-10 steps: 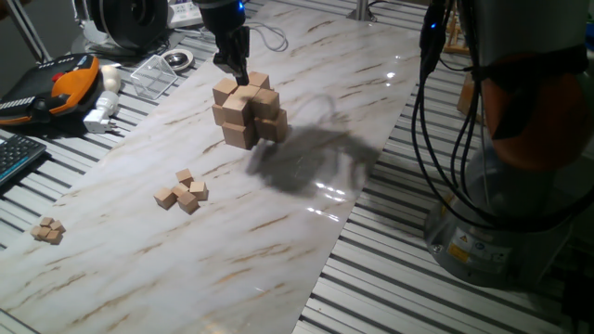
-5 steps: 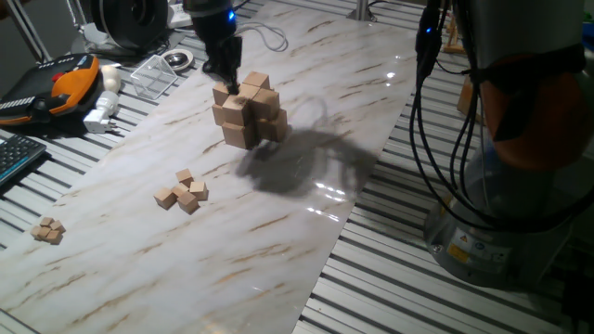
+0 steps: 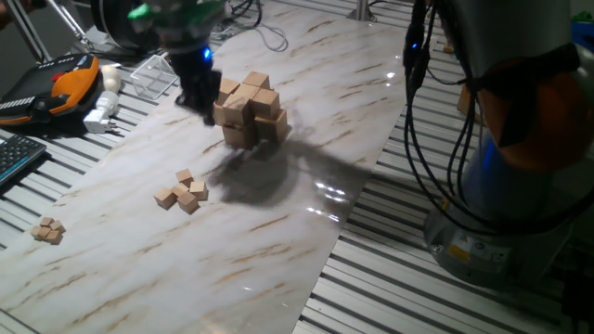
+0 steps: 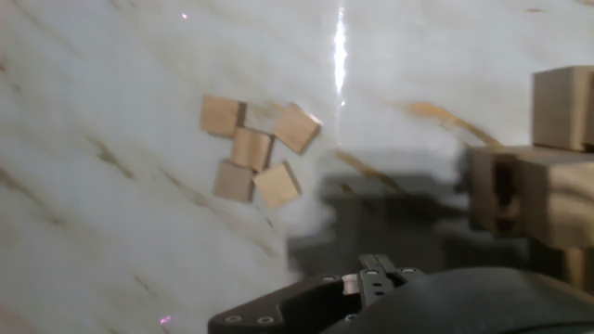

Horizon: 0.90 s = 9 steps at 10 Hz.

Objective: Stack the blocks into a cross shape

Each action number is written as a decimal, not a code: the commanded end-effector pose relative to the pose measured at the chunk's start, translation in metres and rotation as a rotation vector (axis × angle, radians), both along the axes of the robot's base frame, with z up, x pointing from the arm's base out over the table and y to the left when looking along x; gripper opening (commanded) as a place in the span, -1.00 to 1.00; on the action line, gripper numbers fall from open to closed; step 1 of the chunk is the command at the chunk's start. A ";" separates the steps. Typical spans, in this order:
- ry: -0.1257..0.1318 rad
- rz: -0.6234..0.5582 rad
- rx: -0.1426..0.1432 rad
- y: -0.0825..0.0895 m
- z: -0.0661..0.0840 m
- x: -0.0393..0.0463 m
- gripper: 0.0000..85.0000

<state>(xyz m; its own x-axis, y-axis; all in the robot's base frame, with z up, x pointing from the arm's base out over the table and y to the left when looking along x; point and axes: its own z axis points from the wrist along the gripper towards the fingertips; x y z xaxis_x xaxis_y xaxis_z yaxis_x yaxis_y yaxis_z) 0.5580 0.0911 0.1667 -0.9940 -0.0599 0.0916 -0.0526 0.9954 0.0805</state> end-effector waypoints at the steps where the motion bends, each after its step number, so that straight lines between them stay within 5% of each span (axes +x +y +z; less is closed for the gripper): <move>1: -0.006 -0.002 -0.019 0.045 -0.014 0.0022 -1.00; 3: -0.029 0.029 -0.046 0.070 -0.028 0.0060 -1.00; 4: -0.037 0.051 -0.018 0.070 -0.034 0.0070 -1.00; 5: -0.037 0.087 -0.029 0.071 -0.039 0.0078 -1.00; 7: -0.063 0.165 -0.093 0.074 -0.044 0.0058 -0.20; 8: -0.064 0.209 -0.127 0.073 -0.045 0.0066 -0.20; 9: -0.057 0.226 -0.129 0.070 -0.048 0.0071 0.20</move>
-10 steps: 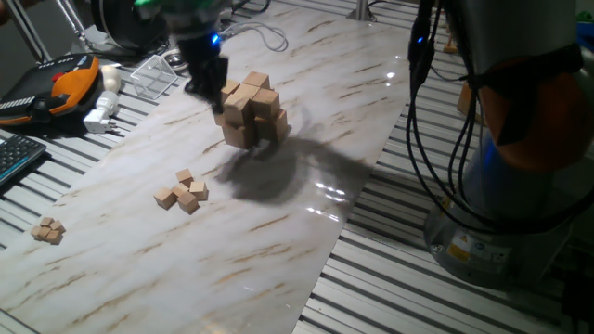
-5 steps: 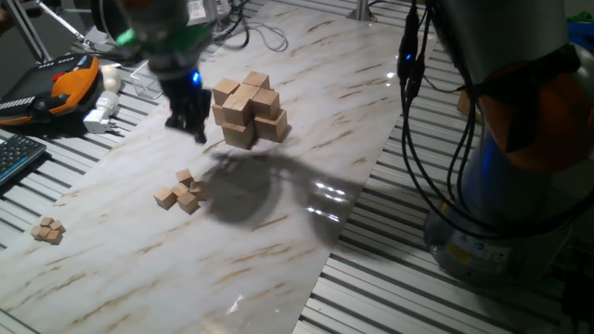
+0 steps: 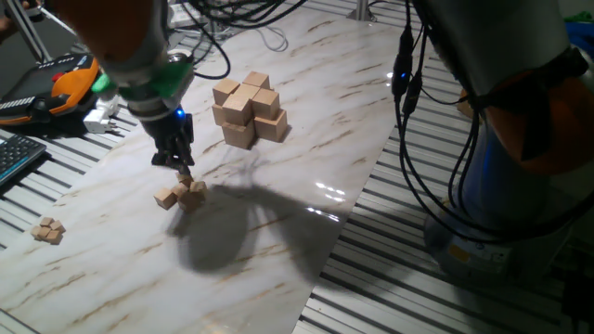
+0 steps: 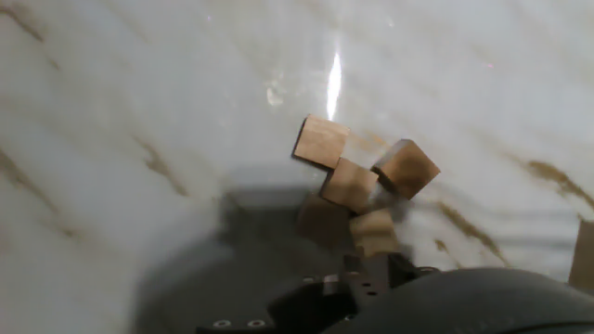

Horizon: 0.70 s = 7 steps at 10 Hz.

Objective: Stack the blocks into a cross shape

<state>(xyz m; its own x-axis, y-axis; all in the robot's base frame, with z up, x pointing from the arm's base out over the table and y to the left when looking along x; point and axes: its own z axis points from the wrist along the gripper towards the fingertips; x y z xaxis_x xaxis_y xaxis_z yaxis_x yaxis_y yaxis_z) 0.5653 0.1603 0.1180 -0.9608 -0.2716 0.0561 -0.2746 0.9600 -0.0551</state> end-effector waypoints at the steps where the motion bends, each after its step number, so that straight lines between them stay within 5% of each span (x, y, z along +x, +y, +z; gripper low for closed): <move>1: -0.001 0.018 -0.003 -0.004 -0.003 0.0009 0.20; 4: 0.028 0.053 0.027 -0.017 -0.022 0.0035 0.20; 5: 0.034 0.057 0.051 -0.017 -0.030 0.0016 0.20; 7: 0.022 0.060 0.051 -0.009 -0.042 -0.0089 0.20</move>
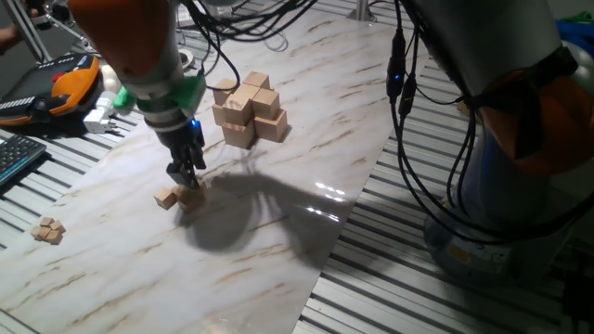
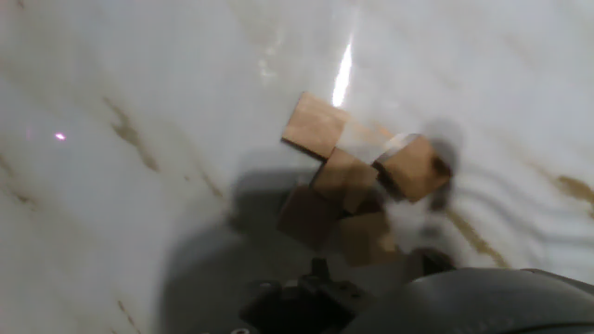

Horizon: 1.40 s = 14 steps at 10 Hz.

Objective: Stack the blocks into a cross shape

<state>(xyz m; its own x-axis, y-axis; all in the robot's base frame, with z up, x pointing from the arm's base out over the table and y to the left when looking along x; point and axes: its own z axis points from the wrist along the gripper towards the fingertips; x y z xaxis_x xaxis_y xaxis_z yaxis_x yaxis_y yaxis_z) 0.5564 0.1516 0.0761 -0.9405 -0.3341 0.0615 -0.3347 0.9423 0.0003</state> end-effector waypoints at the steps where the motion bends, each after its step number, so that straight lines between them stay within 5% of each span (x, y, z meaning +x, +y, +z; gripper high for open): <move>1: 0.000 0.018 -0.002 0.001 -0.002 -0.0020 0.20; 4: -0.006 0.045 0.026 0.000 -0.016 0.0014 0.20; 14: -0.033 0.061 0.020 -0.003 -0.032 0.0046 0.20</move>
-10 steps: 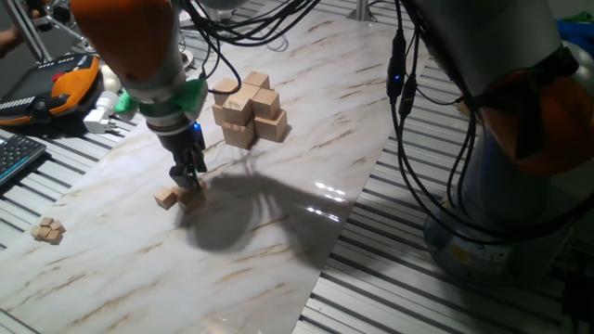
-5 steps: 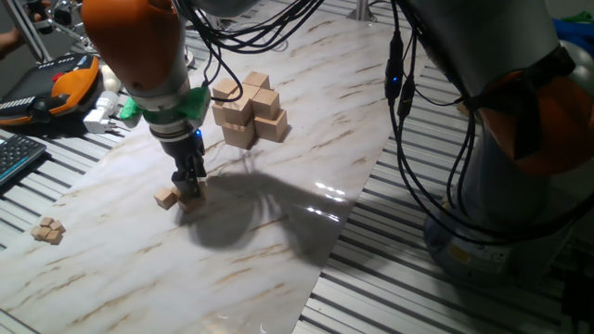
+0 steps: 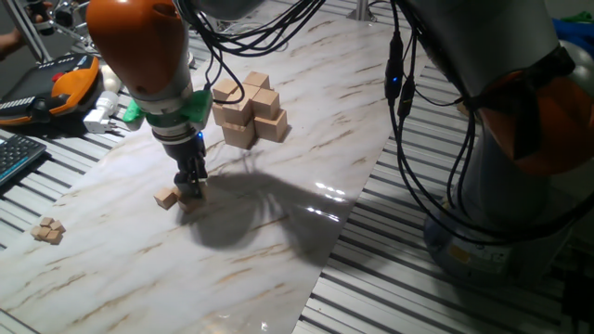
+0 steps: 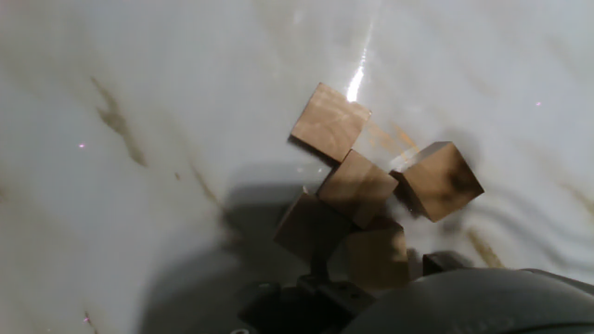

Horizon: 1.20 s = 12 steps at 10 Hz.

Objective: Stack the blocks into a cross shape

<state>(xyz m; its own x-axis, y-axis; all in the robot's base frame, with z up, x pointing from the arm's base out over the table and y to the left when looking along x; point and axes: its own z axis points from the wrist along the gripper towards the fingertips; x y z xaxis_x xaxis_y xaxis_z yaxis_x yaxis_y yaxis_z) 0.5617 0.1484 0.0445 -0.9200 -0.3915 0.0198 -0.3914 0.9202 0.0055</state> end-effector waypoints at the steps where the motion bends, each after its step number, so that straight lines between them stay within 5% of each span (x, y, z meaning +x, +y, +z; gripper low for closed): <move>1: -0.002 0.000 0.003 0.000 -0.004 -0.0017 0.20; 12: 0.013 0.006 -0.010 -0.003 0.007 -0.0045 0.20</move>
